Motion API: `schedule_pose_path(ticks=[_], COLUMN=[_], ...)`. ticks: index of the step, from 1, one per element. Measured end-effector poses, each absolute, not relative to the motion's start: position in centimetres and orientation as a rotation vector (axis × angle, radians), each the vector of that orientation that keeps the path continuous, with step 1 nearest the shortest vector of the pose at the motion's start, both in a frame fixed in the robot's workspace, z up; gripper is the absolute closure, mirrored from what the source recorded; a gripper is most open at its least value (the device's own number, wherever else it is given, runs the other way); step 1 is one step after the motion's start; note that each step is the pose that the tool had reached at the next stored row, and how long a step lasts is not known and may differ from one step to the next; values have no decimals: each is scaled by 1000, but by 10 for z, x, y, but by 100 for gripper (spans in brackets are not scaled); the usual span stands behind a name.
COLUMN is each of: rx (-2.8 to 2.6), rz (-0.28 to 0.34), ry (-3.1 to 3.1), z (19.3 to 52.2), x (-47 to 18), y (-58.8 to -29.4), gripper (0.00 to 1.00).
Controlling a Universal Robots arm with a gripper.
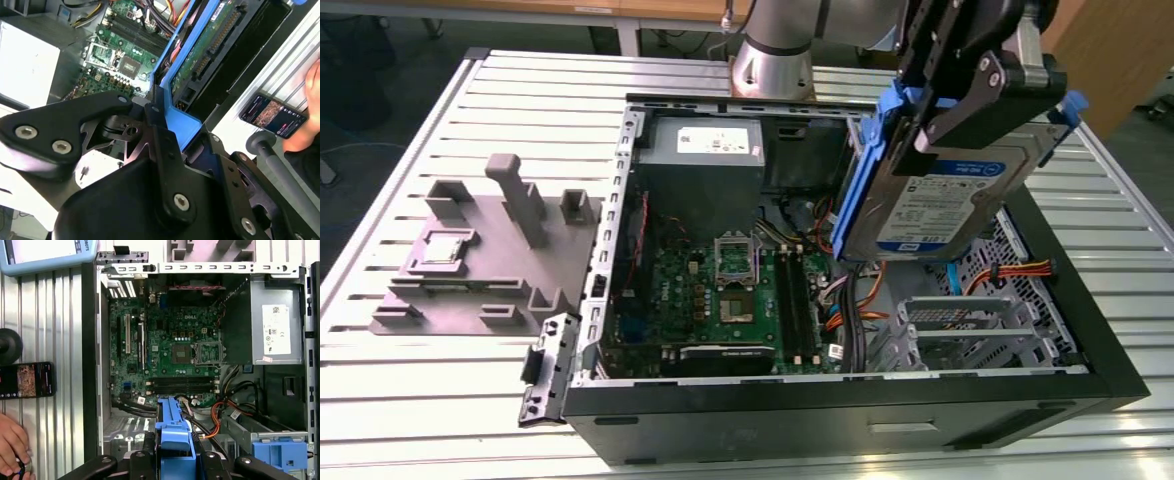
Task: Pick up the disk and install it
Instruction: 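Insert the disk into the insertion slot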
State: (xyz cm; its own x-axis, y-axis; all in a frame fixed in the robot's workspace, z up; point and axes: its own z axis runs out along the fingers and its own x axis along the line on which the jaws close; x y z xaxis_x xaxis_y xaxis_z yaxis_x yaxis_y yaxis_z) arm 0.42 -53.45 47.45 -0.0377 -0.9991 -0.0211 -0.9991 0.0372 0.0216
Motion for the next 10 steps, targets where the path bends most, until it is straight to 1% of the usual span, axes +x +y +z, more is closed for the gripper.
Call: schedule_pose_path(ticks=[5, 10], rx=[-2179, -2179], rz=[48, 48], ry=[2262, 2262], z=[473, 471], x=[11, 15], y=[-537, -548], gripper=[63, 63])
